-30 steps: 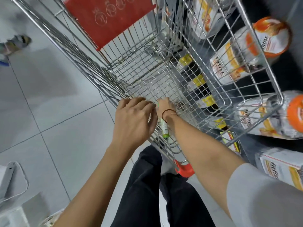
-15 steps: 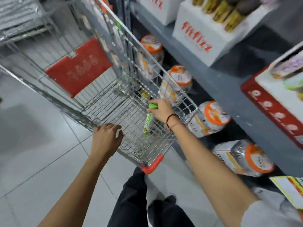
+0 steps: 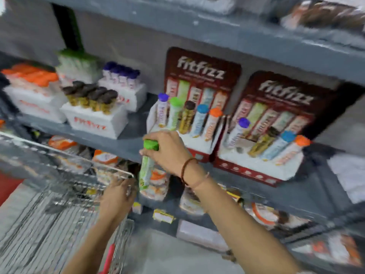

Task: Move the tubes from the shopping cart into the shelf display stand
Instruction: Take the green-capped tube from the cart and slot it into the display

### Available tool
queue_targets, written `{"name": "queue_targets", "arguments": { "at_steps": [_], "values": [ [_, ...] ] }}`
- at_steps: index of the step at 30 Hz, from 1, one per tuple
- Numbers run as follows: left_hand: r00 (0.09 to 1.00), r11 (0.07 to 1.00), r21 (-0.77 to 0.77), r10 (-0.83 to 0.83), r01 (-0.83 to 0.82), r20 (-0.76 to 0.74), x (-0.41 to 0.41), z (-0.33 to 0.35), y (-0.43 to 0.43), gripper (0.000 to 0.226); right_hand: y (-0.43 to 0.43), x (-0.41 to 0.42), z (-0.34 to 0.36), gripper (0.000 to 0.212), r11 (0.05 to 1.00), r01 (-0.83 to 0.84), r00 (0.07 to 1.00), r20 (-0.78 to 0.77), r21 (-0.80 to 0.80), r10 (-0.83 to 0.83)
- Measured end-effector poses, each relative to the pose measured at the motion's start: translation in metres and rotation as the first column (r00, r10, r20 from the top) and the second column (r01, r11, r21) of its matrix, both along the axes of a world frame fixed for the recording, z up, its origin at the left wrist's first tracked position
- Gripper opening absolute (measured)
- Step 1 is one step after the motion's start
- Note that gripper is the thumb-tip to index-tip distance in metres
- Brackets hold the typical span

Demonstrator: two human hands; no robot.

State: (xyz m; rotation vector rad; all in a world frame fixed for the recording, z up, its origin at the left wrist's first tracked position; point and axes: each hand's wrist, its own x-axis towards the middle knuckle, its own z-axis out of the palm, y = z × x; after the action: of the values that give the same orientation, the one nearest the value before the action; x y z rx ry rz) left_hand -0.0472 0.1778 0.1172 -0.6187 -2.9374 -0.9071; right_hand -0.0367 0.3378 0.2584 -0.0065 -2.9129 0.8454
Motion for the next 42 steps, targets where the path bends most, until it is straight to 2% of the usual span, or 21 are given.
{"name": "queue_targets", "arguments": {
  "at_steps": [4,7,10,12,17,23,29,34,42],
  "values": [
    [0.98,0.986,-0.016,-0.167,0.167,-0.104,0.004,0.013,0.061,0.023,0.054,0.031,0.035,0.041,0.993,0.117,0.991,-0.07,0.029,-0.115],
    [0.93,0.943,-0.067,-0.333,0.327,-0.158,0.011,0.017,0.106,0.026,0.091,0.051,0.05,0.041,0.974,0.223,0.971,-0.093,0.032,-0.219],
    [0.872,0.897,-0.082,-0.442,0.435,-0.21,0.018,0.014,0.139,0.019,0.122,0.069,0.062,0.039,0.957,0.29,0.954,-0.089,0.022,-0.287],
    [0.836,0.869,-0.129,-0.494,0.477,-0.239,0.022,0.01,0.153,0.023,0.137,0.078,0.067,0.037,0.947,0.321,0.945,-0.074,0.009,-0.319],
    [0.813,0.853,-0.157,-0.522,0.498,-0.258,0.021,0.005,0.159,0.029,0.162,0.089,0.072,0.027,0.94,0.342,0.938,-0.052,-0.016,-0.343],
    [0.785,0.818,-0.212,-0.573,0.534,-0.234,0.018,0.001,0.153,0.05,0.184,0.09,0.082,0.027,0.944,0.312,0.949,0.009,0.105,-0.314],
    [0.782,0.819,-0.195,-0.573,0.539,-0.243,0.015,-0.007,0.153,0.037,0.204,0.079,0.087,0.032,0.901,0.331,0.938,0.009,0.281,-0.348],
    [0.754,0.801,-0.213,-0.598,0.559,-0.271,0.015,-0.013,0.148,0.045,0.216,0.072,0.078,0.035,0.893,0.351,0.925,0.045,0.283,-0.378],
    [0.751,0.794,-0.215,-0.608,0.569,-0.257,0.012,-0.016,0.148,0.044,0.226,0.062,0.072,0.036,0.88,0.381,0.912,0.042,0.283,-0.408]
  ]
}}
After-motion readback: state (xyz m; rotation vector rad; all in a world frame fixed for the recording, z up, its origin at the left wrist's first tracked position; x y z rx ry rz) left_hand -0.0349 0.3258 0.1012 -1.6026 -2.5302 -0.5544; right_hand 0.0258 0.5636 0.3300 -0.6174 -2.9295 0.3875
